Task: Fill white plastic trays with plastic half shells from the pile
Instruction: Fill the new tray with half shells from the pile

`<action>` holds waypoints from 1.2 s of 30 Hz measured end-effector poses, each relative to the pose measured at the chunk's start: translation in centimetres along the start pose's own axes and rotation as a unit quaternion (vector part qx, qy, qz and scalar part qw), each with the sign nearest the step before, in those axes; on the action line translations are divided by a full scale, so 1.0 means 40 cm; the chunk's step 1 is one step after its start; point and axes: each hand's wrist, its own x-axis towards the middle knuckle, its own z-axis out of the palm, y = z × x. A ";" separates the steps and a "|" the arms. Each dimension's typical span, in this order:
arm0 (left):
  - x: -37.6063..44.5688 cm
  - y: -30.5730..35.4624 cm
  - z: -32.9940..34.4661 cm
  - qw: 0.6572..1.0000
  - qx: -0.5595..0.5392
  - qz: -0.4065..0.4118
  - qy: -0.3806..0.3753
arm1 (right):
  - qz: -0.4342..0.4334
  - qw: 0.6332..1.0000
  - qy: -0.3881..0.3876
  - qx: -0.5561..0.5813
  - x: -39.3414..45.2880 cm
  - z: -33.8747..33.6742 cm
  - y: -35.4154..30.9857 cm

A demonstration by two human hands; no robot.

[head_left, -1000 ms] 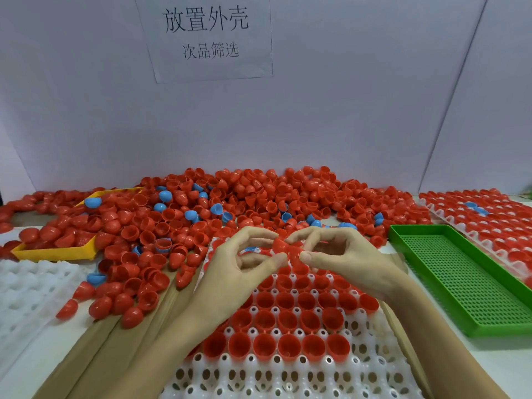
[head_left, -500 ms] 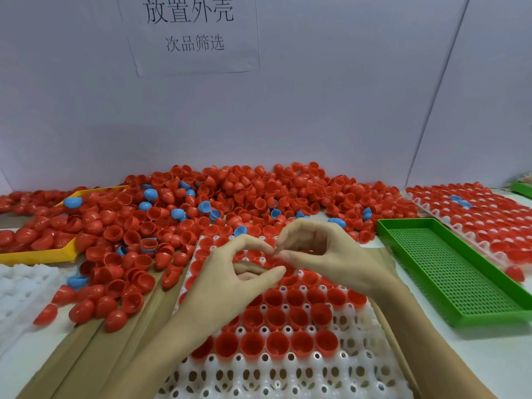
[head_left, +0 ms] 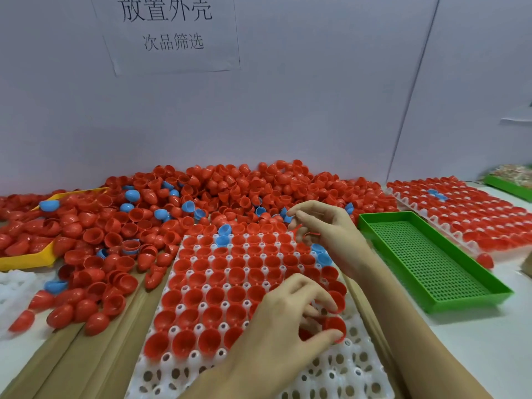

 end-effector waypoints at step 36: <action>-0.029 -0.035 -0.084 0.862 0.428 0.206 -0.177 | 0.039 0.996 0.058 0.056 0.013 -0.038 0.034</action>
